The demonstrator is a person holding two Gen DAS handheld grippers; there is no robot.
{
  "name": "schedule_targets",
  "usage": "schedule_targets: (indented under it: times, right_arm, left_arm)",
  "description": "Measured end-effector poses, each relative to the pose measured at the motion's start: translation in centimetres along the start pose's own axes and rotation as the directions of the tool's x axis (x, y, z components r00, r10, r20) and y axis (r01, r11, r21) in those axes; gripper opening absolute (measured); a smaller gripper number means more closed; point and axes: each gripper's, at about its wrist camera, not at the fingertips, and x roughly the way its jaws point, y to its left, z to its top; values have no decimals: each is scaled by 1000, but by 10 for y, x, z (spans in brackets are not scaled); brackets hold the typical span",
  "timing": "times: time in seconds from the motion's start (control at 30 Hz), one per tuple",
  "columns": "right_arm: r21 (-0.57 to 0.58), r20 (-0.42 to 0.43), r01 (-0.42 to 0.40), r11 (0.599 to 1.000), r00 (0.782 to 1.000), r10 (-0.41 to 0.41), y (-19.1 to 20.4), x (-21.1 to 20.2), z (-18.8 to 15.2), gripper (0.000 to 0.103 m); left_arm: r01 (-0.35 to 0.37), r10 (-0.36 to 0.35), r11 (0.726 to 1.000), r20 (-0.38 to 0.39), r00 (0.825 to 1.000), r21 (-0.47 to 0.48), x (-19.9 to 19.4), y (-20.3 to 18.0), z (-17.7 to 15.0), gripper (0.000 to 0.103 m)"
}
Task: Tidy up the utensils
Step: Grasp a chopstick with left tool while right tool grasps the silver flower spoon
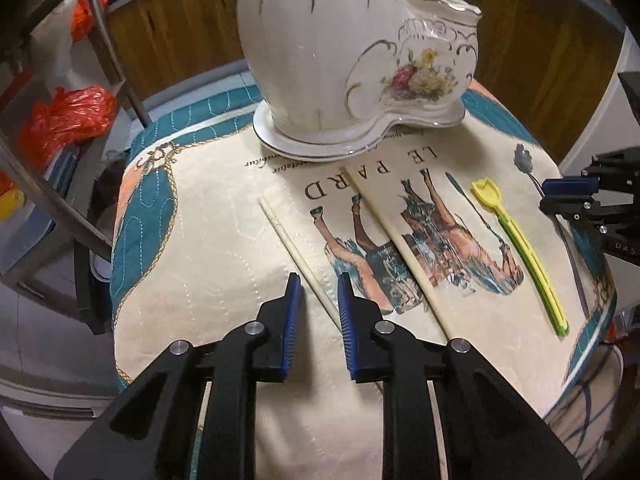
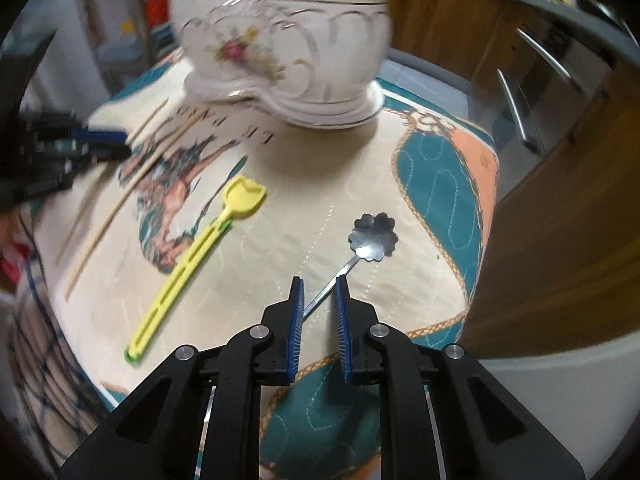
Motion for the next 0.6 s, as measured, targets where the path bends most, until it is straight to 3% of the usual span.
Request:
schedule_targets:
  times: [0.2, 0.33, 0.6]
  right_arm:
    - [-68, -93, 2, 998, 996, -9, 4, 1, 7, 11]
    - [-113, -110, 21, 993, 993, -34, 4, 0, 4, 4]
    - [5, -160, -25, 1000, 987, 25, -12, 3, 6, 5]
  left_arm:
    - [12, -11, 1000, -50, 999, 23, 0, 6, 2, 12]
    - [30, -29, 999, -55, 998, 14, -1, 10, 1, 9]
    - [67, -70, 997, -127, 989, -27, 3, 20, 11, 9]
